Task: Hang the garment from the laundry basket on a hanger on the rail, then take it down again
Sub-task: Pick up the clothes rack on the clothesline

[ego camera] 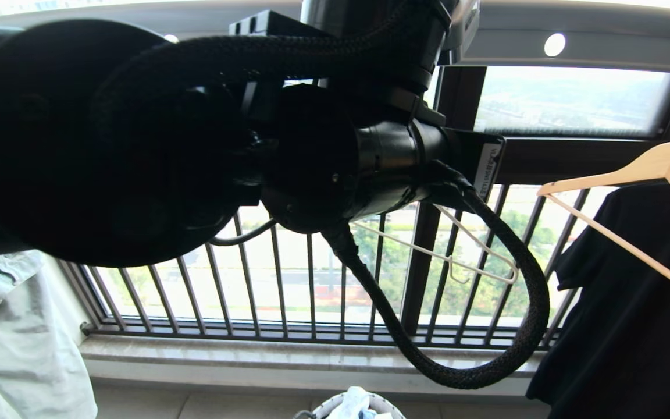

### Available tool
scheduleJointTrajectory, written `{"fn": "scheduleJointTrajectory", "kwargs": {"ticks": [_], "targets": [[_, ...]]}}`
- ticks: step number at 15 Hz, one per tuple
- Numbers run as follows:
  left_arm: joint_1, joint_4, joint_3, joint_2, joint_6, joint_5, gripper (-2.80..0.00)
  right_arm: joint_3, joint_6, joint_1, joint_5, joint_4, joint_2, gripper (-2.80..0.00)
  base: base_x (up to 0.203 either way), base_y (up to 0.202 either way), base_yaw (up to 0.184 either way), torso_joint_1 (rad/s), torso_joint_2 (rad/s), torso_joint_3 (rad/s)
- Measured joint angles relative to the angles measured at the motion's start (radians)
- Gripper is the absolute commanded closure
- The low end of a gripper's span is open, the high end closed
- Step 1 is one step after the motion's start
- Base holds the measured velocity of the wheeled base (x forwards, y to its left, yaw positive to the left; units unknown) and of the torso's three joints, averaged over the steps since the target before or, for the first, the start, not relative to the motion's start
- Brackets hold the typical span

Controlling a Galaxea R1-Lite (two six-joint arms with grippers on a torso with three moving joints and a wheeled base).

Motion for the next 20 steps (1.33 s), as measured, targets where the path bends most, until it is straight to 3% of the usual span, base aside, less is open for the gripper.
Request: {"fn": "scheduleJointTrajectory", "kwargs": {"ticks": [7, 11, 14, 20], "targets": [[-0.002, -0.002, -0.114, 0.13, 0.099, 0.127, 0.0, 0.0, -0.001, 0.0, 0.0, 0.0, 0.0, 0.0, 0.0, 0.0, 0.0, 0.0, 0.0, 0.0], [-0.001, 0.016, -0.12, 0.149, 0.101, 0.148, 0.0, 0.0, -0.001, 0.0, 0.0, 0.0, 0.0, 0.0, 0.0, 0.0, 0.0, 0.0, 0.0, 0.0], [-0.002, 0.11, -0.122, 0.147, 0.098, 0.162, 0.0, 0.0, 0.0, 0.0, 0.0, 0.0, 0.0, 0.0, 0.0, 0.0, 0.0, 0.0, 0.0, 0.0], [-0.002, 0.12, -0.107, 0.11, 0.097, 0.182, 0.0, 0.0, 0.0, 0.0, 0.0, 0.0, 0.0, 0.0, 0.0, 0.0, 0.0, 0.0, 0.0, 0.0]]}}
